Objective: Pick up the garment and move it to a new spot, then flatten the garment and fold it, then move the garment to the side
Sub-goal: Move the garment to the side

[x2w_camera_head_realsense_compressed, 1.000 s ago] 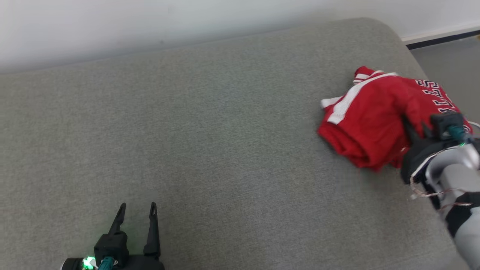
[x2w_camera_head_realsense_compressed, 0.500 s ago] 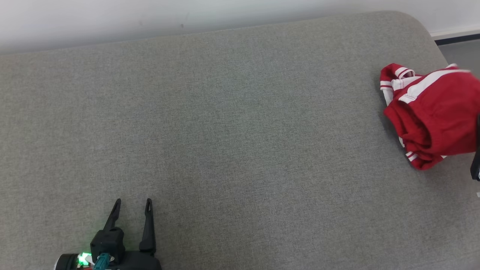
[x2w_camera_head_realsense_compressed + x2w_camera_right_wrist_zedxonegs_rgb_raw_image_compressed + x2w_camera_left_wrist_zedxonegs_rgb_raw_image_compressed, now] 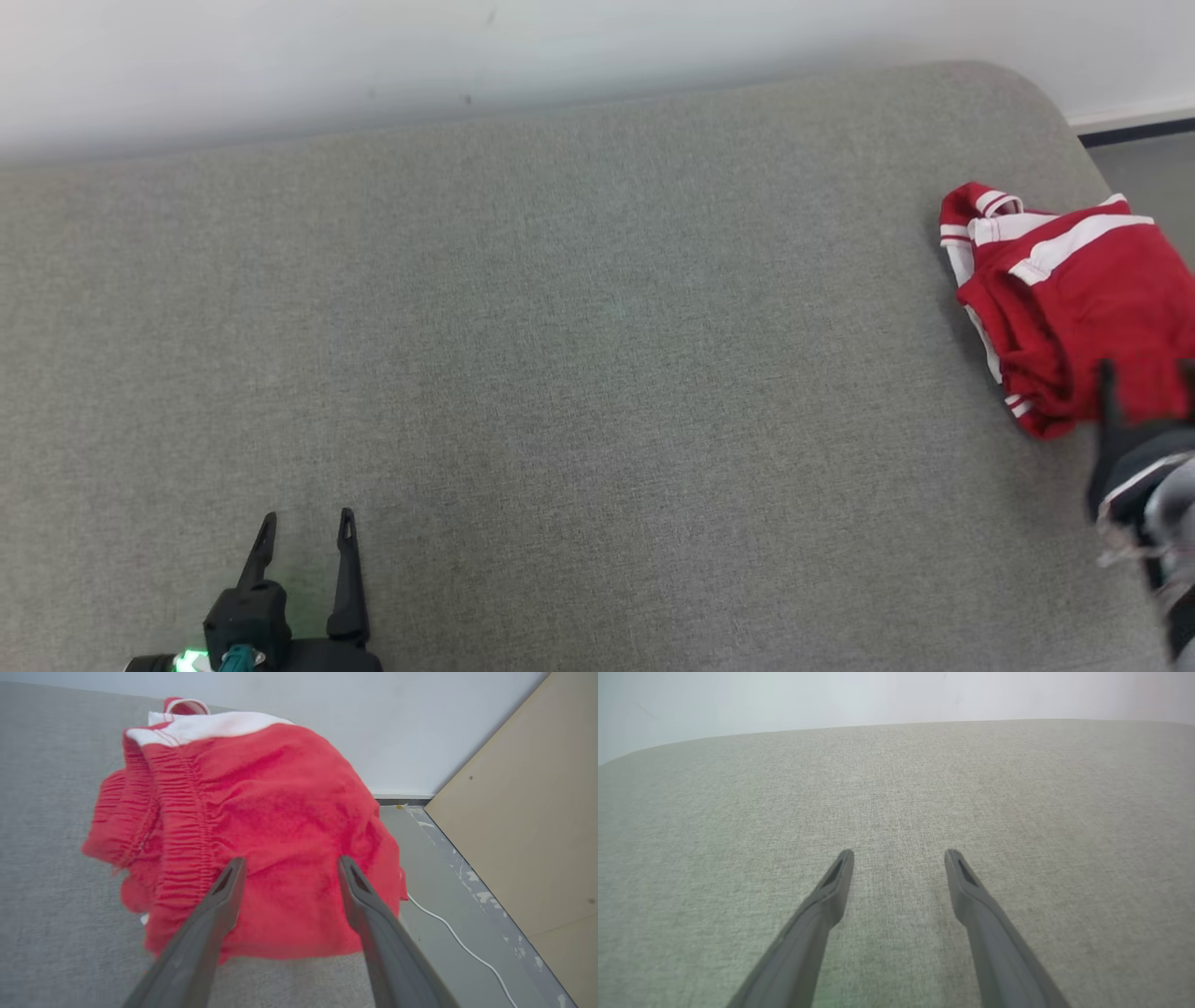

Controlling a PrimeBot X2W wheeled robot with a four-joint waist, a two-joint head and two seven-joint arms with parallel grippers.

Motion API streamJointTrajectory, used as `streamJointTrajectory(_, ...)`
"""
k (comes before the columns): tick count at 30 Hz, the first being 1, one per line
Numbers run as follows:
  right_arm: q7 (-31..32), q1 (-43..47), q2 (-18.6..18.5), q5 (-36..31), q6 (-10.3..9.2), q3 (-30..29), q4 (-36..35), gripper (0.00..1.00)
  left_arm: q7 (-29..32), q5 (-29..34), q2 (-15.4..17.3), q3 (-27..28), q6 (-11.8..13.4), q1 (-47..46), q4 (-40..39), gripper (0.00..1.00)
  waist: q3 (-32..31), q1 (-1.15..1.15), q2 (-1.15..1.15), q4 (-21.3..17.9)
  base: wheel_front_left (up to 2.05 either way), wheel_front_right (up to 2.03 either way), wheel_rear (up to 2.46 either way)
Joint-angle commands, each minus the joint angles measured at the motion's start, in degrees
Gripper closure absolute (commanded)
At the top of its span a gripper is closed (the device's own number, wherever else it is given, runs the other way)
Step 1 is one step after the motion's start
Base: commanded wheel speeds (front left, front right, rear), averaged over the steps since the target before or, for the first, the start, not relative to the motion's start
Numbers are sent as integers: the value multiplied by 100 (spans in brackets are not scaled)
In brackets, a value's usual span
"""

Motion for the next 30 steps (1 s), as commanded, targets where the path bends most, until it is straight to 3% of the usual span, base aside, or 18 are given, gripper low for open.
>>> streamJointTrajectory(1,-14,208,128,-108,-3,-83,-128,0,-14,-25,-1,16,6,70,-28,0,-105,0,0,29,0,0,0)
streamJointTrajectory(8,-17,946,1171,-679,-3,-194,-1138,0,-14,-103,-3,122,45,258,-60,0,-327,0,0,139,0,0,0)
streamJointTrajectory(13,-16,1260,1684,-582,-3,104,-1757,0,-14,-201,-4,90,88,381,-71,0,-477,0,0,246,0,0,0)
streamJointTrajectory(22,-9,1661,2049,-158,-3,665,-2630,0,-14,-321,-4,115,147,622,-76,0,-827,0,0,438,0,0,0)
streamJointTrajectory(30,-9,2067,2187,146,-3,824,-3139,0,-14,-342,-3,176,194,820,-139,0,-1086,0,0,546,0,0,0)
